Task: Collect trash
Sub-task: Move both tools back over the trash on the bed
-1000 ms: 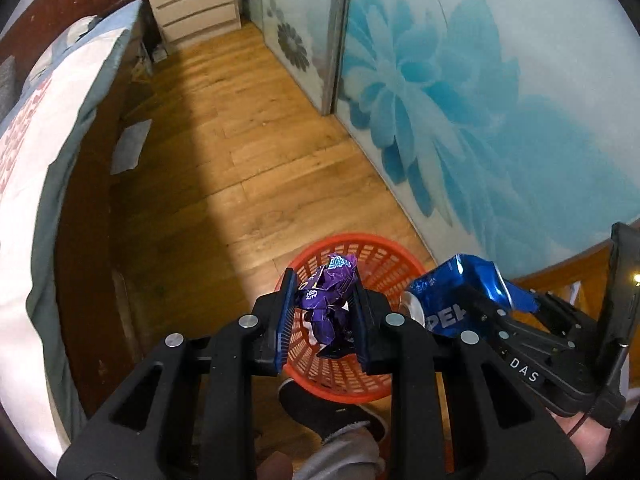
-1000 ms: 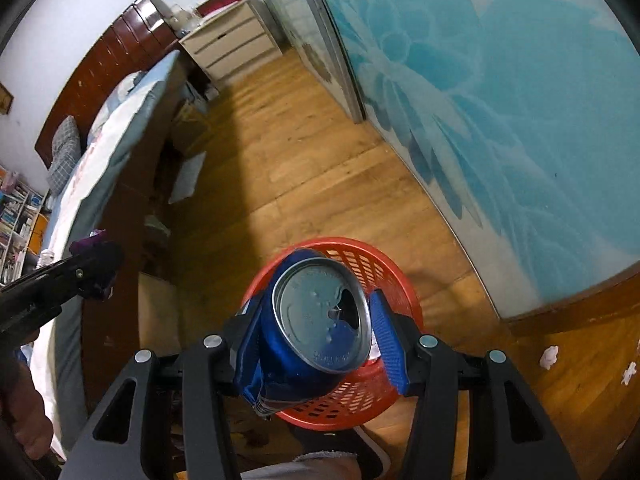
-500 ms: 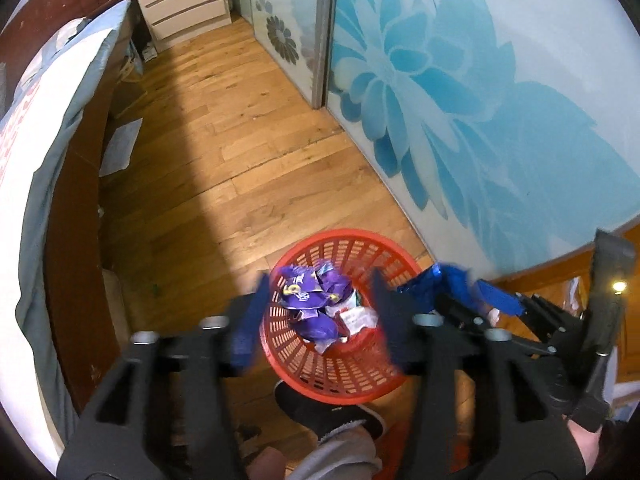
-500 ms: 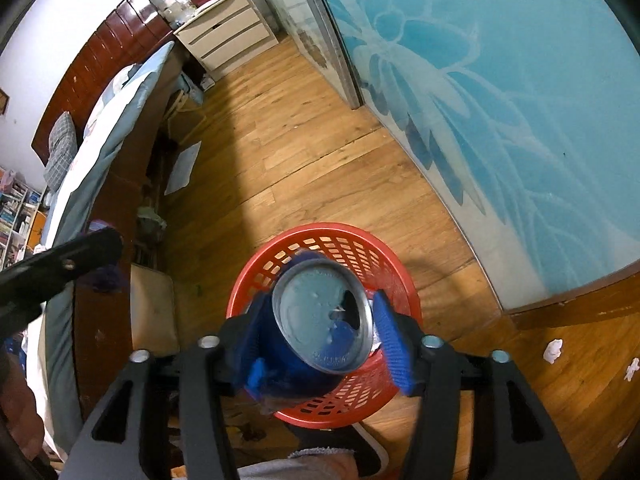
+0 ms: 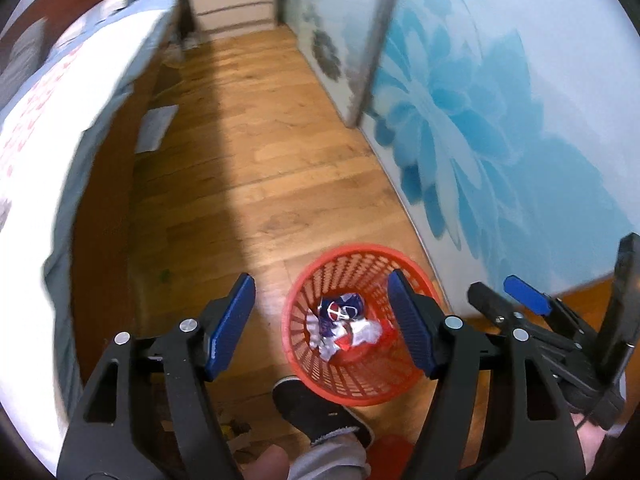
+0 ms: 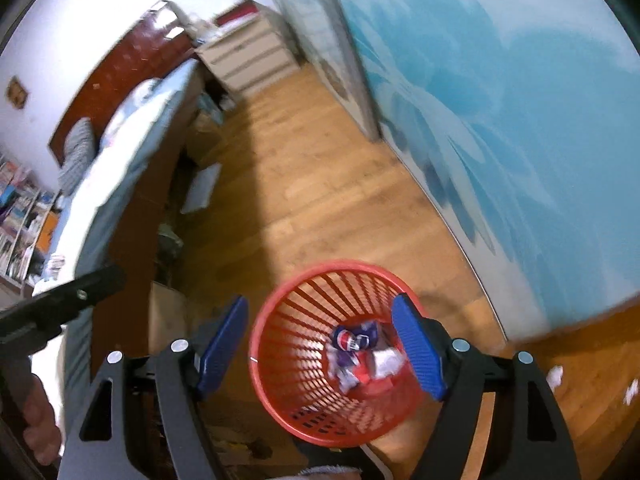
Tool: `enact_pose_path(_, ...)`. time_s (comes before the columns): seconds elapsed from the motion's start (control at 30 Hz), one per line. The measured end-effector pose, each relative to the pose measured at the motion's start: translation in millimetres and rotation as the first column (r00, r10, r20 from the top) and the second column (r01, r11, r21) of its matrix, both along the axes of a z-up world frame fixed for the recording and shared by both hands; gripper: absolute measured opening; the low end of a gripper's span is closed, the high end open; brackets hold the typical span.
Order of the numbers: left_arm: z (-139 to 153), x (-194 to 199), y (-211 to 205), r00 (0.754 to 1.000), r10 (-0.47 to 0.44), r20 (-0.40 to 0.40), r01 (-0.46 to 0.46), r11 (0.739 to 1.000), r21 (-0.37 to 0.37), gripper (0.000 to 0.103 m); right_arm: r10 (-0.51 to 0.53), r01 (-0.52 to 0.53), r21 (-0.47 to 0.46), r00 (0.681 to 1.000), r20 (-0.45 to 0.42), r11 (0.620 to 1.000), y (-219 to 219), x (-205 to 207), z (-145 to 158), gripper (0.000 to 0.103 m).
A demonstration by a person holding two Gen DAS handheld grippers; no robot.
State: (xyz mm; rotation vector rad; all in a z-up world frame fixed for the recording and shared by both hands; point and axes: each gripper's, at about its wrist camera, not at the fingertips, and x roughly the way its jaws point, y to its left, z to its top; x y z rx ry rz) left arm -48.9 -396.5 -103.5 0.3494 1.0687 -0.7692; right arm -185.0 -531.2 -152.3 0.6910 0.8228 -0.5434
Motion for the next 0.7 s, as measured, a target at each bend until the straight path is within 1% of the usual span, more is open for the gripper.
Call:
enact_pose_path(0.07,17,8,25,0.998,0.057,0.016,-0.056,0.997,-0.049,0.069,0.030,-0.029,-0.026,0.999,0.044,0.999,9,11,19,0.075)
enact_pose_path(0.1,29,12,41,0.995,0.097,0.039,-0.093,0.992,-0.079,0.069,0.055,-0.052,-0.046,0.995,0.079,0.998,16,20,34,0.077)
enact_pose_path(0.13,37,16,53,0.991,0.123,0.056,-0.118,0.989,-0.093,0.069,0.076,-0.070,-0.060,0.992,0.104,0.996,22,27,46,0.078)
enact_pose_path(0.17,48,22,69,0.984,0.160,0.080,-0.151,0.983,-0.108,0.069,0.107,-0.096,-0.083,0.984,0.143,0.992,32,39,63,0.079)
enact_pose_path(0.23,74,35,106,0.963,0.235,0.135,-0.216,0.966,-0.144,0.069,0.153,-0.131,-0.123,0.968,0.200,0.984,50,58,93,0.084)
enact_pose_path(0.27,83,40,119,0.954,0.260,0.149,-0.237,0.959,-0.156,0.070,0.165,-0.139,-0.133,0.962,0.216,0.981,55,64,101,0.085)
enact_pose_path(0.3,93,45,135,0.943,0.292,0.161,-0.264,0.949,-0.173,0.072,0.190,-0.155,-0.151,0.950,0.249,0.976,68,77,119,0.087)
enact_pose_path(0.37,116,59,179,0.908,0.380,0.175,-0.336,0.912,-0.233,0.077,0.226,-0.182,-0.171,0.929,0.292,0.968,86,98,143,0.089)
enact_pose_path(0.4,124,64,197,0.893,0.414,0.178,-0.364,0.896,-0.255,0.077,0.255,-0.207,-0.180,0.913,0.318,0.962,101,115,159,0.091)
enact_pose_path(0.43,133,70,221,0.870,0.457,0.185,-0.400,0.873,-0.279,0.077,0.281,-0.228,-0.189,0.900,0.333,0.955,114,129,170,0.093)
enact_pose_path(0.47,138,75,243,0.848,0.496,0.189,-0.431,0.851,-0.299,0.077,0.300,-0.244,-0.197,0.891,0.340,0.949,124,139,179,0.093)
enact_pose_path(0.5,140,79,261,0.829,0.526,0.191,-0.456,0.833,-0.313,0.078,0.339,-0.279,-0.212,0.875,0.346,0.937,140,156,190,0.094)
enact_pose_path(0.53,140,85,283,0.805,0.560,0.197,-0.488,0.813,-0.317,0.078,0.373,-0.309,-0.226,0.859,0.350,0.924,156,170,198,0.094)
enact_pose_path(0.57,137,92,301,0.787,0.585,0.196,-0.515,0.798,-0.312,0.078,0.414,-0.345,-0.244,0.842,0.347,0.906,176,190,208,0.095)
enact_pose_path(0.6,133,96,317,0.774,0.604,0.189,-0.538,0.785,-0.307,0.078,0.439,-0.368,-0.254,0.831,0.342,0.895,191,204,212,0.096)
enact_pose_path(0.67,123,111,355,0.738,0.656,0.156,-0.600,0.745,-0.292,0.078,0.469,-0.397,-0.264,0.818,0.332,0.879,214,229,217,0.096)
enact_pose_path(0.7,118,118,368,0.723,0.676,0.138,-0.626,0.727,-0.283,0.078,0.489,-0.418,-0.267,0.813,0.316,0.868,233,249,217,0.096)
